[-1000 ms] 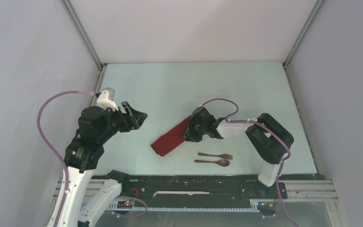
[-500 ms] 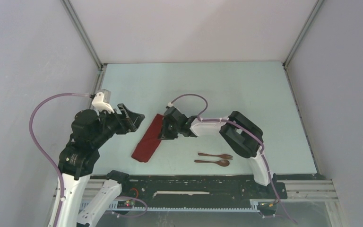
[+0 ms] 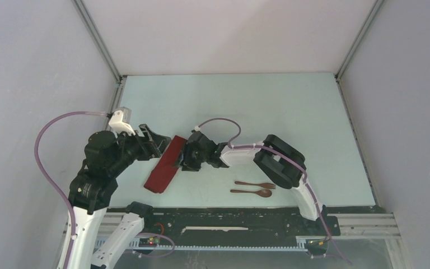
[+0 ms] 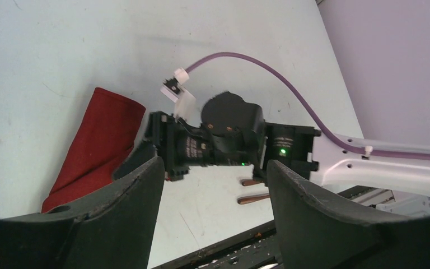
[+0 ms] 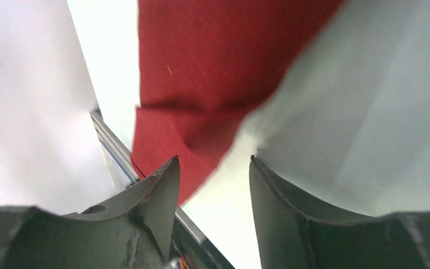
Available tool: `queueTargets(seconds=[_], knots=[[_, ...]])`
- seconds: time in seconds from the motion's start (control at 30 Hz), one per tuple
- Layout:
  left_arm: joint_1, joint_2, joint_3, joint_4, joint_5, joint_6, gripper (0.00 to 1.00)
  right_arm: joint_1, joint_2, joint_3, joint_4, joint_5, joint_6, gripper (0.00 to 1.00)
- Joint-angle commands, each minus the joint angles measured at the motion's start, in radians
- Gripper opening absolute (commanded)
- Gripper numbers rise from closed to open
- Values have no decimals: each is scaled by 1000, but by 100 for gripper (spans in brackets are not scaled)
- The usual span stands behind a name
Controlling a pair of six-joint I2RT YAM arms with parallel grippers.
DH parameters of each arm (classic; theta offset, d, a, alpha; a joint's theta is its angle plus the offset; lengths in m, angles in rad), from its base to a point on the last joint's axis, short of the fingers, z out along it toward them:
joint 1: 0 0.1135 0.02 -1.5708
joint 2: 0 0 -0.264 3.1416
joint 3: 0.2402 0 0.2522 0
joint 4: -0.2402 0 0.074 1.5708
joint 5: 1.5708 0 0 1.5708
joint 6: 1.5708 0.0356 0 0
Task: Fold the napkin into a case and place the utensils inside
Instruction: Move the smaller rectangle folded napkin to the center of the board.
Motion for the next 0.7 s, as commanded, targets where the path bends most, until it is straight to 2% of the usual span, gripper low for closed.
queueTargets(seconds=[0.0,0.1,0.3,0.53,0.67], knots=[[5,2,38,20,23,13,75,20,-132,-163,8,-35,-61,59],[3,10,55,17,23,15,74,58,-116,-180,98,-70,-57,58],[4,5,66,17,49,-6,75,80,26,0,131,-52,7,51],[4,-5,86,-13,35,-4,75,132,208,304,7,-69,-10,38],[4,-3,85,-6,38,-6,75,144,225,364,-40,-58,-58,36]])
